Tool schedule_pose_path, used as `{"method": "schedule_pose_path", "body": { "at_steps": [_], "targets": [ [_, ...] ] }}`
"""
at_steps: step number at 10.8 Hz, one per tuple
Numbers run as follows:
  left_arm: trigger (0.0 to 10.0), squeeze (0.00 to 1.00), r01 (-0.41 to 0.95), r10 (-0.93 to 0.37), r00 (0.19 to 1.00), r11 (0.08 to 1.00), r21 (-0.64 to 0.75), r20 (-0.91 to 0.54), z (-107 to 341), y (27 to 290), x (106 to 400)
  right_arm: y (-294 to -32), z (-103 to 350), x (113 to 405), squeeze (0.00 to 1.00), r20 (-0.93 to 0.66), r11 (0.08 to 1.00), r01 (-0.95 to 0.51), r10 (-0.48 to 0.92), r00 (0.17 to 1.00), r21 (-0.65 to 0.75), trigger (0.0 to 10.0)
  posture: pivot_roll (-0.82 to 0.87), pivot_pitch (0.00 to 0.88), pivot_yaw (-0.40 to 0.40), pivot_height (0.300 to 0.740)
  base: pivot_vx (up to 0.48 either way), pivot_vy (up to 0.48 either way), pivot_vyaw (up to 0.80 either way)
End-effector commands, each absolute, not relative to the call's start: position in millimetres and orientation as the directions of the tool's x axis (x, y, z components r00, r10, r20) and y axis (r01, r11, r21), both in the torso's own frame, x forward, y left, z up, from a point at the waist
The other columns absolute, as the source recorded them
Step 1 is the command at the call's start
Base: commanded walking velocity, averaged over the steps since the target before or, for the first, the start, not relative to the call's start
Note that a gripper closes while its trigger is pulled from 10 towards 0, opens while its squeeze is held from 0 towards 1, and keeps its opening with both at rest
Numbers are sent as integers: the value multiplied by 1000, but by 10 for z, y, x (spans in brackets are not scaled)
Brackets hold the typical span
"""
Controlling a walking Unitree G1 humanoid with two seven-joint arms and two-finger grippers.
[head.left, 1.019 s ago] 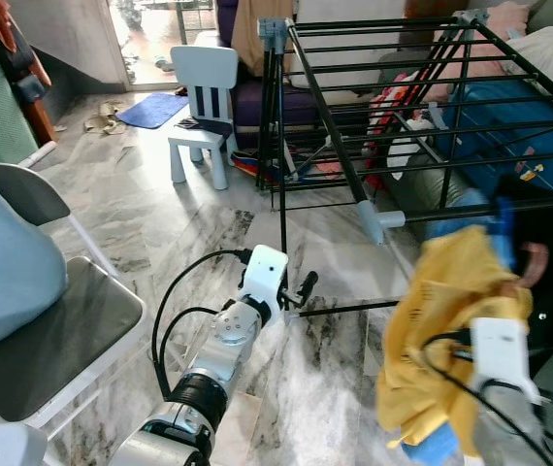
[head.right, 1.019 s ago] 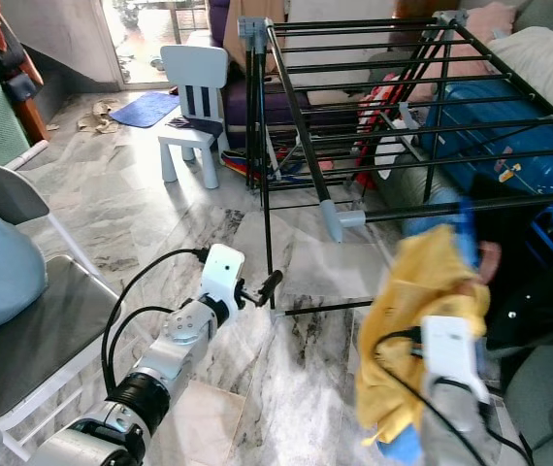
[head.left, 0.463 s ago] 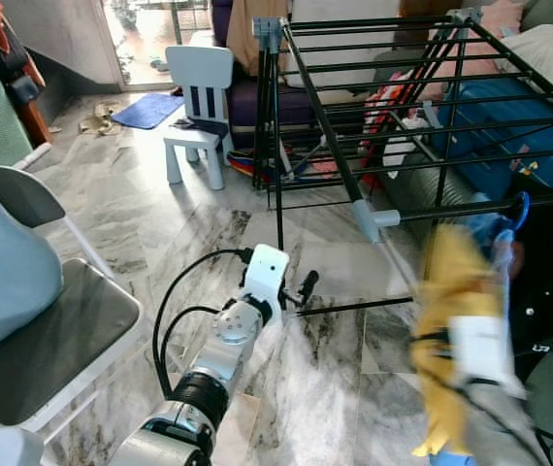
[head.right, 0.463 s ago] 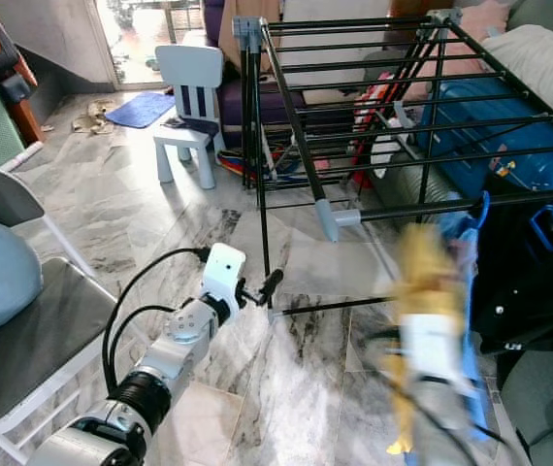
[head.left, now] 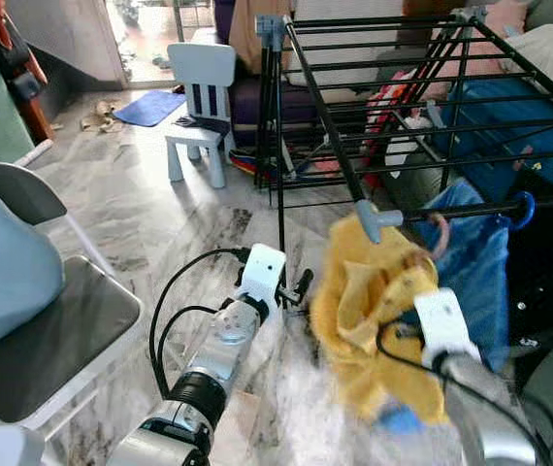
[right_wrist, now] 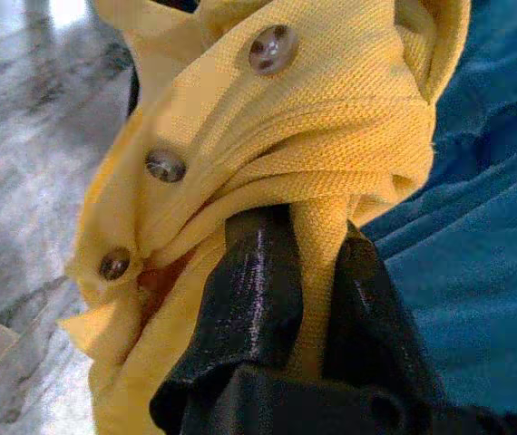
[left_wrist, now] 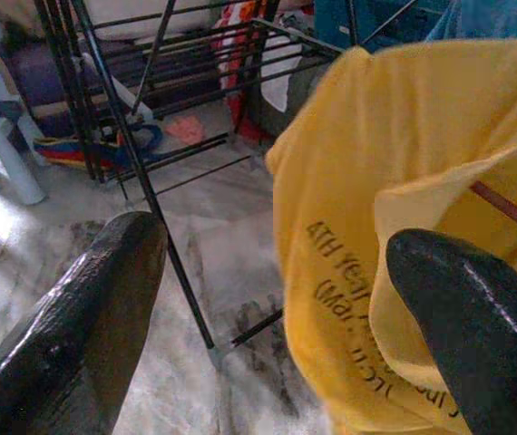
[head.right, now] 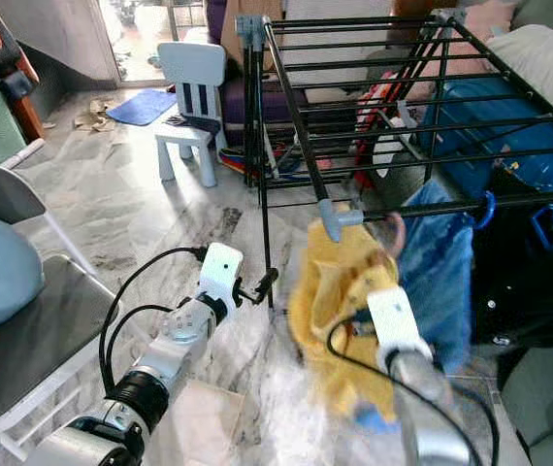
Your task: Hang hanger
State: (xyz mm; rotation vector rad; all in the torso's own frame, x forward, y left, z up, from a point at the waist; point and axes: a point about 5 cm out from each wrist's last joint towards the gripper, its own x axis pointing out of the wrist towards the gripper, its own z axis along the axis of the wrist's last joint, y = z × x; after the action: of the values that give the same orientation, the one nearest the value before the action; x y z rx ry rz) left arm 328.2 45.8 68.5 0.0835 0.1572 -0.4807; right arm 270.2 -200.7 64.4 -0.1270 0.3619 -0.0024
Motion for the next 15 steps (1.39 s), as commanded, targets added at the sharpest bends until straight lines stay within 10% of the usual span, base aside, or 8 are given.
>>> {"method": "schedule_pose_path", "body": {
  "at_steps": [1,11,12,15],
  "targets": [
    [10000,0,470,-455,873,881,57,-176,681,458,3284,-1989,756,2822,0,-327,989,-72,25,945,-131,10000,-47,0,-10,740,0,0,0],
    [10000,0,465,-447,875,883,65,-188,638,515,3256,-2004,676,3068,0,-435,976,-212,209,876,40,10000,-24,0,-25,740,0,0,0],
    [10000,0,464,-446,875,884,65,-188,637,515,3255,-2001,666,3061,1000,-433,978,-202,201,879,44,10000,-22,0,-27,740,0,0,0],
    [10000,0,457,-439,879,887,63,-188,622,544,3245,-2123,707,2827,1000,-361,993,-115,94,928,-36,10000,-26,0,-25,740,0,0,0]
  ]
}}
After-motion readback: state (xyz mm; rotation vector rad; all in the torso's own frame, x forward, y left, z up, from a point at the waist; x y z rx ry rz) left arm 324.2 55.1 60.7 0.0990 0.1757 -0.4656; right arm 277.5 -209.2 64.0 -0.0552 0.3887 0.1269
